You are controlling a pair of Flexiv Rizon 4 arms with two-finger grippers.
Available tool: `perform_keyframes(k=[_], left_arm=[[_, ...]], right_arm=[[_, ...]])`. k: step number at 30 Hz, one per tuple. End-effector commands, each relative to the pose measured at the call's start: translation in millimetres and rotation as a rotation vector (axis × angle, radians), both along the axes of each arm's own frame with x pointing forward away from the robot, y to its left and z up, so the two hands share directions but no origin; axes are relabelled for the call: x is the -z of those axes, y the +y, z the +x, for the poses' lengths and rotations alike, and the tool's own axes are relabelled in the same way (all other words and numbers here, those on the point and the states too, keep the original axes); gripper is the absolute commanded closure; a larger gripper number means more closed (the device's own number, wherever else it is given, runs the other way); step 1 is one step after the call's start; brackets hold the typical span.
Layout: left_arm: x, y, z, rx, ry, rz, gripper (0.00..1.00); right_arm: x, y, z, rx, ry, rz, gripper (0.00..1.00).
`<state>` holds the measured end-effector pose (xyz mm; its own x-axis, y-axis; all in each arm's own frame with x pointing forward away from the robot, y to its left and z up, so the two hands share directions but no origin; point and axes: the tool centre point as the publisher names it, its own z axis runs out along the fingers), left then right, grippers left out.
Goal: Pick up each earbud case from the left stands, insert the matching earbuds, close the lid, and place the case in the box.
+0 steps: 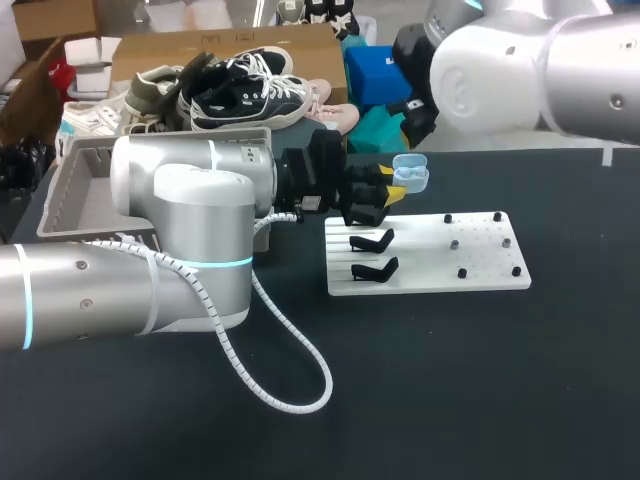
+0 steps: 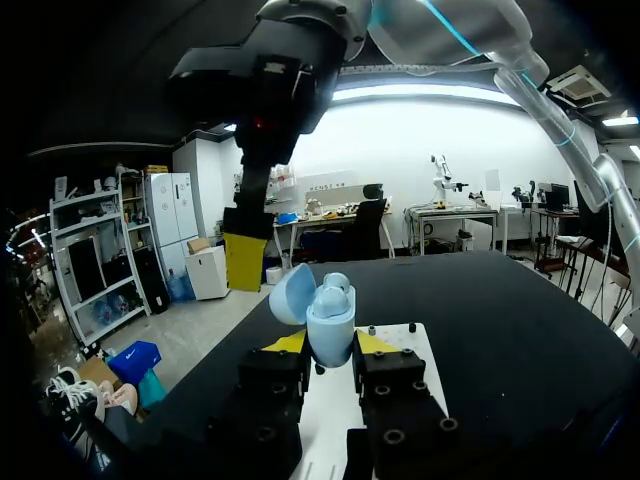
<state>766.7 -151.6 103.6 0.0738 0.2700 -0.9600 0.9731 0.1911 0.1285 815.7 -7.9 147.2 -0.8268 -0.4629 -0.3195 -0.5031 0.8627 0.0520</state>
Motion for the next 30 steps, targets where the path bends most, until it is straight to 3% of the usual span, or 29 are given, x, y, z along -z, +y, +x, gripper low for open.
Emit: perform_keyframes(k=[1,18,27,30], left_arm=[[0.4,0,-2.5,-0.008,-0.004,-0.002,1.0],[0.4,0,-2.5,-0.008,-0.004,-0.002,1.0],[0.4,0,-2.5,-0.008,-0.004,-0.002,1.0],[0.4,0,-2.5,-0.008,-0.004,-0.002,1.0]], right_arm=[[3,-2,-1.9,0.001,0.016,-0.005,1.0],[-6,-9,-39.8,-0.007,0.012,0.009,1.0],[-16,-15,-46.9,0.021,-0.004,0.054,1.0],[-19,-23,-47.4,0.06,-0.002,0.083,0.85]])
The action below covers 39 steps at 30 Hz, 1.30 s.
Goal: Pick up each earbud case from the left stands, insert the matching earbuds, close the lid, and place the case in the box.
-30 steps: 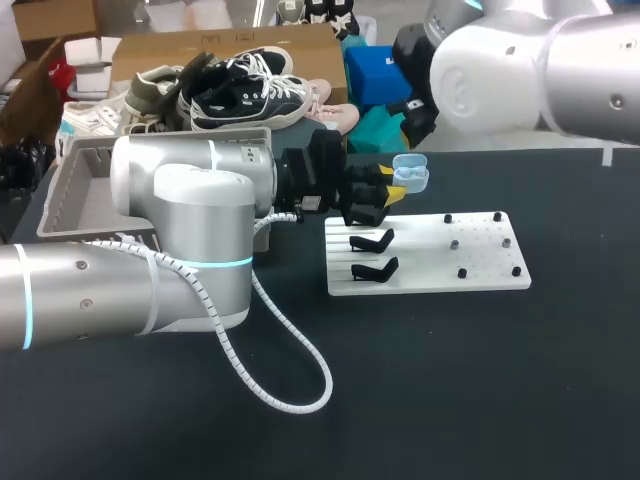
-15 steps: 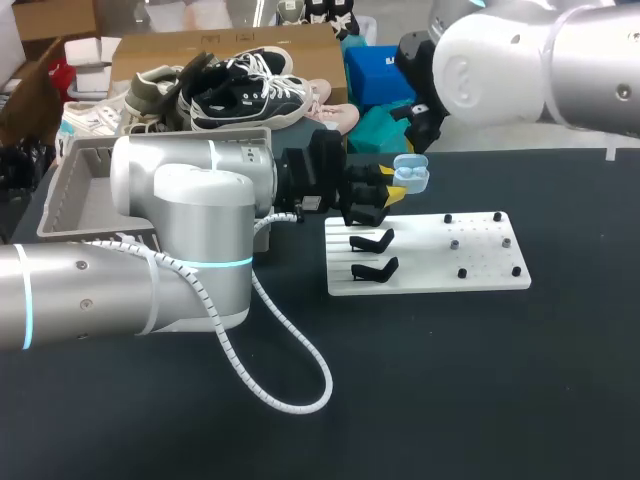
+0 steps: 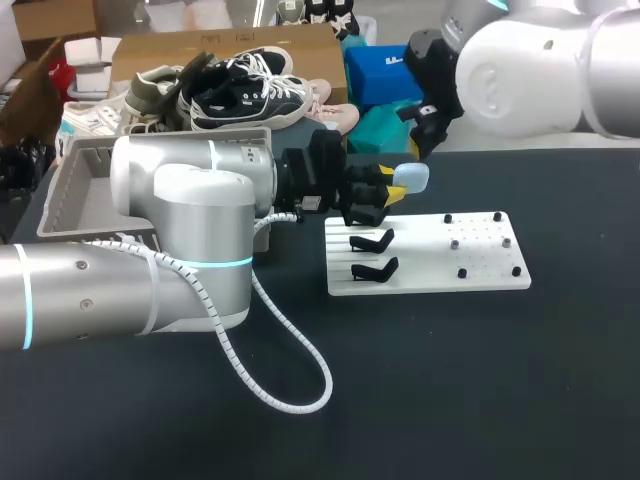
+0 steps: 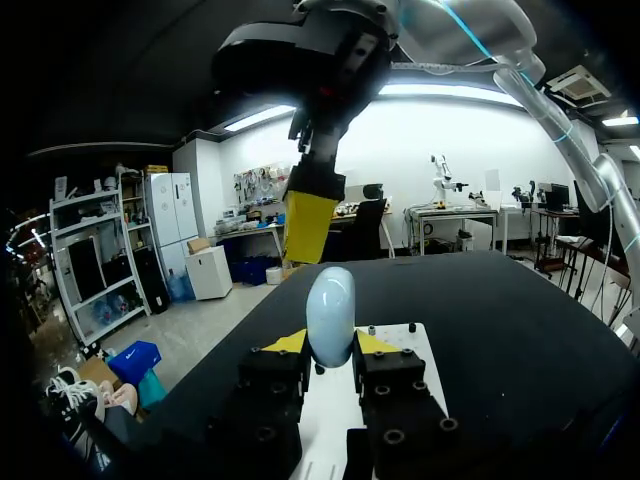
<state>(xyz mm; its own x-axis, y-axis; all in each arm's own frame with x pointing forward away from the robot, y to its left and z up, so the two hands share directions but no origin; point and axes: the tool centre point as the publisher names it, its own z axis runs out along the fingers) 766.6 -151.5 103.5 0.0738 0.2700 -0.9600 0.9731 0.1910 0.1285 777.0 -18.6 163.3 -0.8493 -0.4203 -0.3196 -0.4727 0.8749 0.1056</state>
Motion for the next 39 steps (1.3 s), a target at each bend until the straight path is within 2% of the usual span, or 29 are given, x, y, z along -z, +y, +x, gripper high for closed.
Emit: perform_keyframes(k=[1,3,5,9,14,21,23,28,39], left_arm=[[-2.0,3,-2.1,-0.019,-0.002,0.001,1.0],[-7.1,11,-2.0,-0.048,-0.009,0.019,1.0],[-11.8,23,-2.2,-0.096,-0.016,0.036,1.0],[-19.8,56,-3.2,-0.19,-0.024,0.069,1.0],[-31.2,90,-7.4,-0.301,-0.03,0.129,1.0],[-32.3,126,-9.0,-0.396,-0.016,0.165,1.0],[-32.4,133,-7.3,-0.412,-0.018,0.168,1.0],[-34.1,149,-2.8,-0.465,-0.01,0.196,1.0],[-32.7,187,21.1,-0.582,0.031,0.221,1.0]], right_arm=[[-4,-16,-9.0,0.039,-0.026,0.04,0.78],[-4,-23,-10.0,0.067,-0.025,0.051,0.72],[-3,-31,-11.7,0.095,-0.021,0.064,0.58],[0,-46,-15.7,0.129,-0.013,0.072,0.53],[4,-64,-21.3,0.179,-0.003,0.08,0.53],[7,-77,-23.6,0.22,0.003,0.083,0.51],[8,-79,-24.2,0.228,0.003,0.085,0.47],[10,-84,-25.6,0.242,0.008,0.086,0.45],[17,-102,-26.5,0.281,0.024,0.084,0.51]])
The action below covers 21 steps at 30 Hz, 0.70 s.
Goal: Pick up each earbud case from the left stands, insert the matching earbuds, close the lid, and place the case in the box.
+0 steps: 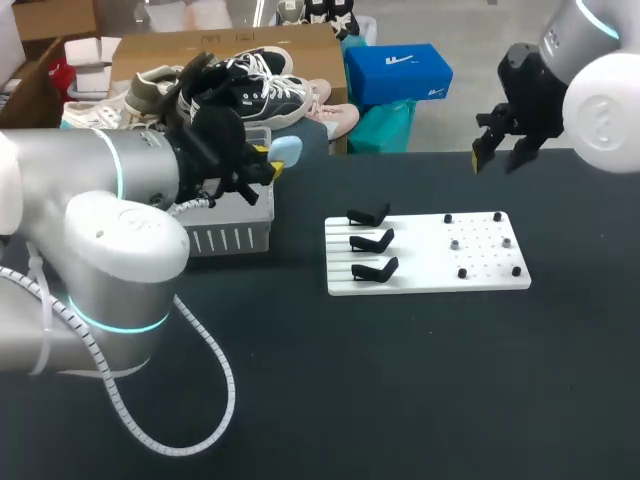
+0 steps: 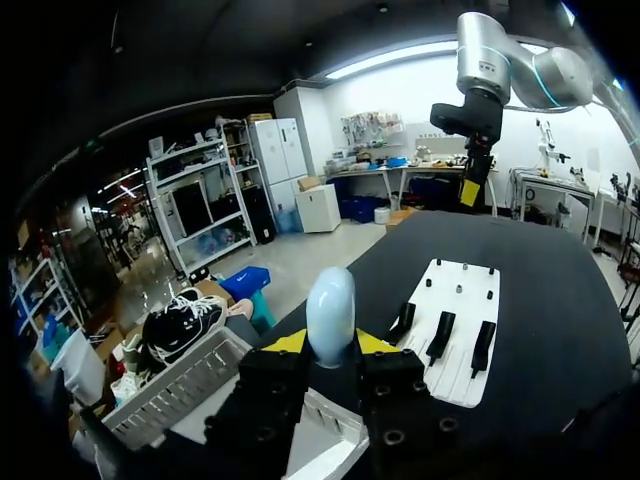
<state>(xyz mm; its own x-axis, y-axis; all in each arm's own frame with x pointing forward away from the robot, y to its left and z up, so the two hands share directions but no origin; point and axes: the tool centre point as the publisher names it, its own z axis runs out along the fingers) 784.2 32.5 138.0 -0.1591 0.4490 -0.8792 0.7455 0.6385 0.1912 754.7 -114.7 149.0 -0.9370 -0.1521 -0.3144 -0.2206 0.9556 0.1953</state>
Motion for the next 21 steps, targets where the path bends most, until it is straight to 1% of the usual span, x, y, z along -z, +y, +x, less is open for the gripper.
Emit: perform_keyframes(k=[1,4,5,7,8,11,12,14,15,16,21], left_arm=[[2.5,6,5.2,-0.047,0.001,0.016,1.0],[6.3,17,9.5,-0.082,0.014,0.014,1.0],[8.1,20,10.7,-0.094,0.023,0.024,1.0],[13.5,28,13.0,-0.116,0.037,0.019,1.0],[16.4,31,13.8,-0.13,0.051,0.03,1.0],[27.5,41,15.7,-0.16,0.083,0.026,1.0],[32.5,47,16.4,-0.174,0.085,0.009,1.0],[41.4,54,17.3,-0.195,0.114,0.009,1.0],[45.4,57,17.1,-0.201,0.121,-0.005,1.0],[49.3,61,17.3,-0.215,0.137,0.0,1.0],[61.8,71,13.8,-0.245,0.163,-0.022,1.0]], right_arm=[[4,-9,-4.0,0.02,-0.004,-0.005,0.51],[6,-16,-3.8,0.036,0.003,-0.008,0.51],[7,-17,-3.8,0.04,0.005,-0.009,0.51],[8,-20,-4.0,0.047,0.009,-0.01,0.51],[9,-21,-4.1,0.05,0.012,-0.013,0.51],[10,-22,-4.1,0.055,0.018,-0.021,0.51],[10,-23,-4.0,0.056,0.02,-0.023,0.51],[11,-23,-3.9,0.059,0.023,-0.027,0.51],[11,-23,-3.8,0.061,0.024,-0.029,0.52],[12,-23,-3.7,0.062,0.026,-0.031,0.52],[13,-22,-2.5,0.064,0.031,-0.037,0.52]])
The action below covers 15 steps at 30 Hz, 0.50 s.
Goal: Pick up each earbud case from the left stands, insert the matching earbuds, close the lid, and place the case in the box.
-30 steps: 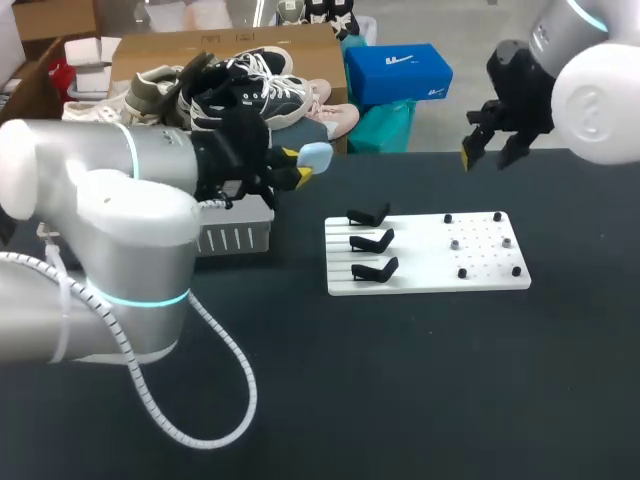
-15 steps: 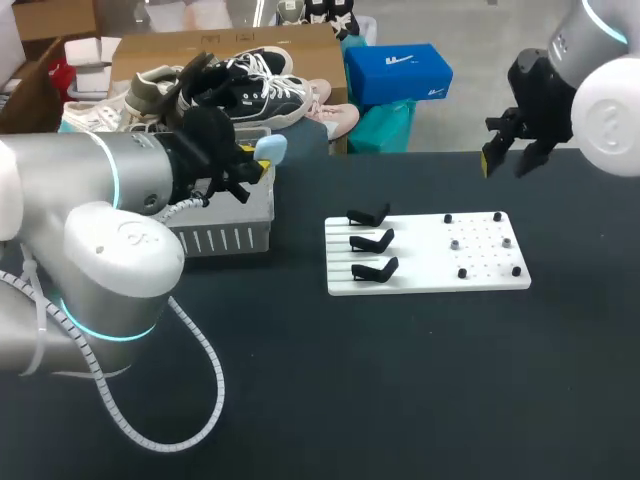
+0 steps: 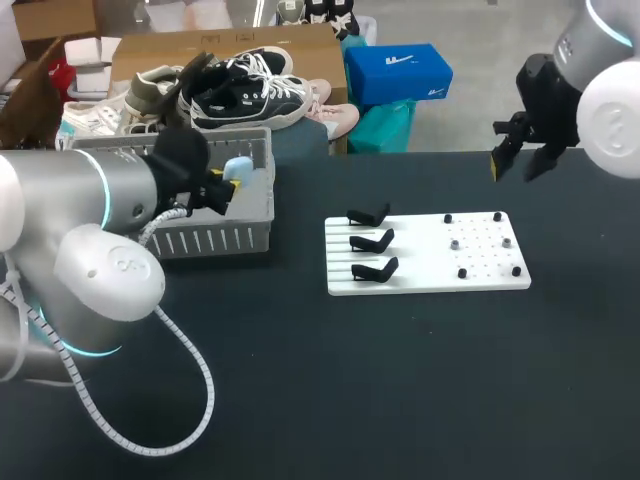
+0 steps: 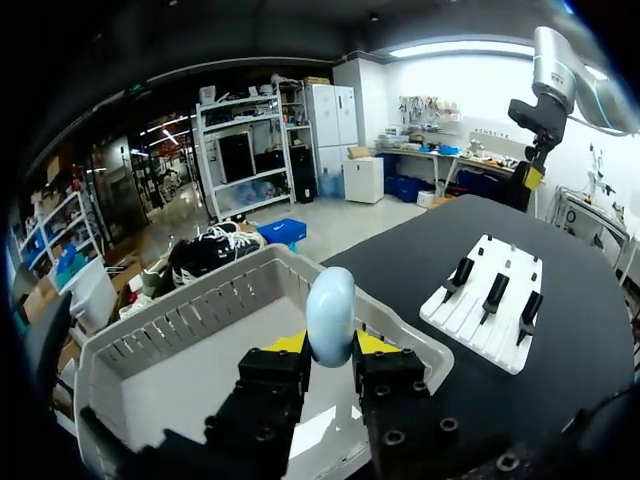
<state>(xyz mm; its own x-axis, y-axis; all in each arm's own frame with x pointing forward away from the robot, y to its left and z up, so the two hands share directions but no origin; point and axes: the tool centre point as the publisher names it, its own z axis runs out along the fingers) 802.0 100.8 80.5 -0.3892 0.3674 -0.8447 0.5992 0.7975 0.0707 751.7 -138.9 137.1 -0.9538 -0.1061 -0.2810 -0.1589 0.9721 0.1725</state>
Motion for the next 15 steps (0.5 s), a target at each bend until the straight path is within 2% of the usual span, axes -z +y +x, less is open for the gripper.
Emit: perform_keyframes(k=[1,8,9,10,11,15], left_arm=[[7.5,5,-4.2,-0.022,0.017,-0.001,1.0],[21.3,19,-4.3,-0.05,0.058,-0.033,1.0],[22.4,22,-3.8,-0.058,0.062,-0.035,0.89],[22.8,24,-3.4,-0.057,0.058,-0.045,0.54],[22.6,25,-3.2,-0.057,0.063,-0.044,0.0],[10.5,20,-0.7,-0.038,0.039,-0.035,0.0]], right_arm=[[2,3,0.8,0.006,0.002,-0.009,0.52],[2,6,1.3,0.005,0.006,-0.011,0.53],[2,6,1.0,0.004,0.006,-0.012,0.53],[2,7,0.6,0.004,0.006,-0.013,0.53],[1,6,0.3,0.004,0.005,-0.014,0.53],[0,5,-2.6,0.007,0.004,-0.014,0.53]])
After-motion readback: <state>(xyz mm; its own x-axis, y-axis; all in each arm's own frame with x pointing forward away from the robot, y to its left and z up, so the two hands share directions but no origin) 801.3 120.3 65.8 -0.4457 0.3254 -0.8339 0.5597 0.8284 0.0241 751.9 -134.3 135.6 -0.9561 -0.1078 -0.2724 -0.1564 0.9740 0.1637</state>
